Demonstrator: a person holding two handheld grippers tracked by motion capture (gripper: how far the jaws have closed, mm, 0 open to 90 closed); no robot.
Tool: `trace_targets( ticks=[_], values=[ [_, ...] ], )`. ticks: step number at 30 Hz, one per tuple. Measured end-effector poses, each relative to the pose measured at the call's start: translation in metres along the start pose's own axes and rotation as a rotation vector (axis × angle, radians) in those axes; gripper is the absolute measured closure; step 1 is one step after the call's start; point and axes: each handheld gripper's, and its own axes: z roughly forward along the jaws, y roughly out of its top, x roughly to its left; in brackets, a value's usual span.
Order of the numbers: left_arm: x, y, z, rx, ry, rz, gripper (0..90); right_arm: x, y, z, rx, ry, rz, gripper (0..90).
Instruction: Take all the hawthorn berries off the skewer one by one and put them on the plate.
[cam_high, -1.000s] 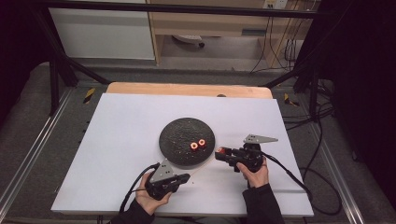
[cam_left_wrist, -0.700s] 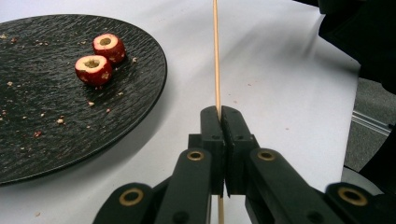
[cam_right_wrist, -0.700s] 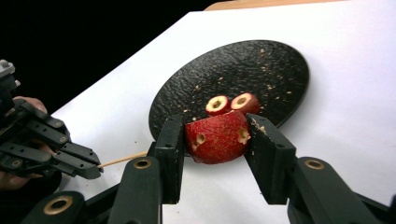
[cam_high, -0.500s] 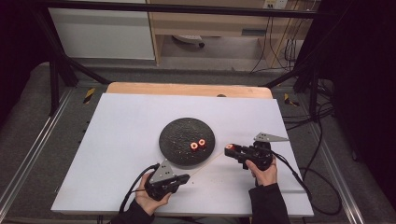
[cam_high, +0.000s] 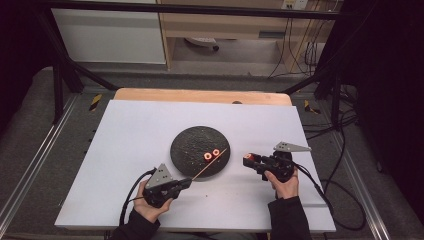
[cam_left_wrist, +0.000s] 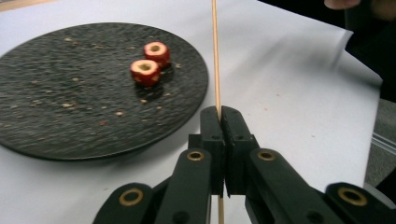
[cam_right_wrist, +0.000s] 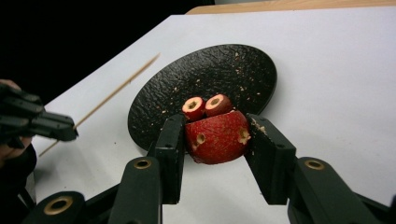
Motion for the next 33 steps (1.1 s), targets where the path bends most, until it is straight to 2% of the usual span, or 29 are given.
trace_targets(
  ticks=[9,15,21,26,28,33],
  values=[
    [0.018,0.0,-0.011,-0.019,0.046,-0.044,88.1,0.013,0.007,0.019,0.037,0.004,-0.038,59.7],
    [0.023,0.0,-0.014,-0.027,0.061,-0.051,88.1,0.027,0.018,0.042,0.061,0.014,-0.075,59.7],
    [0.028,0.0,-0.016,-0.033,0.073,-0.06,88.1,0.034,0.027,0.068,0.073,0.009,-0.083,59.7],
    [0.029,0.0,-0.018,-0.037,0.079,-0.063,88.1,0.031,0.036,0.092,0.101,-0.017,-0.074,59.7],
    [0.029,-0.001,-0.018,-0.037,0.08,-0.062,88.1,0.028,0.038,0.101,0.113,-0.04,-0.073,59.6],
    [0.03,-0.001,-0.017,-0.033,0.081,-0.06,88.1,0.015,0.04,0.121,0.125,-0.065,-0.037,59.6]
  ],
)
